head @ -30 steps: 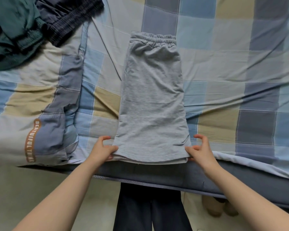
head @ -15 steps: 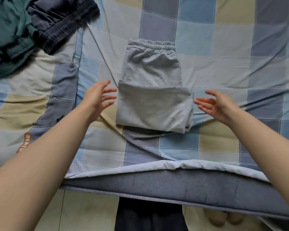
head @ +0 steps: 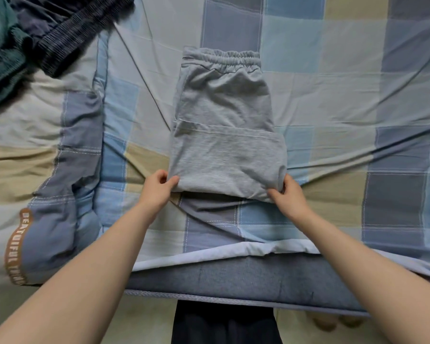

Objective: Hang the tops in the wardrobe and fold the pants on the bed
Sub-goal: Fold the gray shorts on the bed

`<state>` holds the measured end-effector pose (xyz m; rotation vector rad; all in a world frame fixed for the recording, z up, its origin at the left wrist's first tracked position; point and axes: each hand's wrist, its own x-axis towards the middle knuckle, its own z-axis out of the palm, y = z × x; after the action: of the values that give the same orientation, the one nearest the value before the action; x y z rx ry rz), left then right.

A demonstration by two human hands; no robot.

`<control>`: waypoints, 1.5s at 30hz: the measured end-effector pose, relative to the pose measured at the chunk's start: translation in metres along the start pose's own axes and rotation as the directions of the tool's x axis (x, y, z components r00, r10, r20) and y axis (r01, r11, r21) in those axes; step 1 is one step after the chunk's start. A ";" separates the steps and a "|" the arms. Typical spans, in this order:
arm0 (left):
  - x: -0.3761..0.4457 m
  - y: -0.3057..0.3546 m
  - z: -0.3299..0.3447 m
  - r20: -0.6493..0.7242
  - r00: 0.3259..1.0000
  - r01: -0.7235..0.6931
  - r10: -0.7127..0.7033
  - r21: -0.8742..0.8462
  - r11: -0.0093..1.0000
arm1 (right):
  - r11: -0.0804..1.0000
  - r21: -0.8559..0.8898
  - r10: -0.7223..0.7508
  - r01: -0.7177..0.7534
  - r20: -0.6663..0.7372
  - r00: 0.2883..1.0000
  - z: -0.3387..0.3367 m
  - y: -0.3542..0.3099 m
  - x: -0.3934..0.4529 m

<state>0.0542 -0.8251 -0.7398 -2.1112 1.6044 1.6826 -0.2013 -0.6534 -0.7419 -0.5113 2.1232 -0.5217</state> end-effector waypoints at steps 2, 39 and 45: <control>0.002 -0.003 -0.007 0.004 1.000 -0.014 0.014 -0.029 0.999 | 0.986 0.167 -0.008 0.009 -0.010 1.000 -0.011 -0.002 0.007; -0.046 -0.065 -0.026 0.824 0.250 -0.780 0.508 0.482 -0.400 | -0.365 -0.609 -0.545 0.704 0.753 0.369 -0.043 0.041 -0.011; 0.009 -0.045 -0.001 0.896 0.265 -0.759 0.355 0.421 -0.497 | -0.516 -0.433 -0.335 0.739 0.896 0.292 -0.028 0.022 0.027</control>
<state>0.0855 -0.8103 -0.7701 0.1794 2.7392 0.1019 -0.2426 -0.6444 -0.7565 -2.6970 1.0475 0.7256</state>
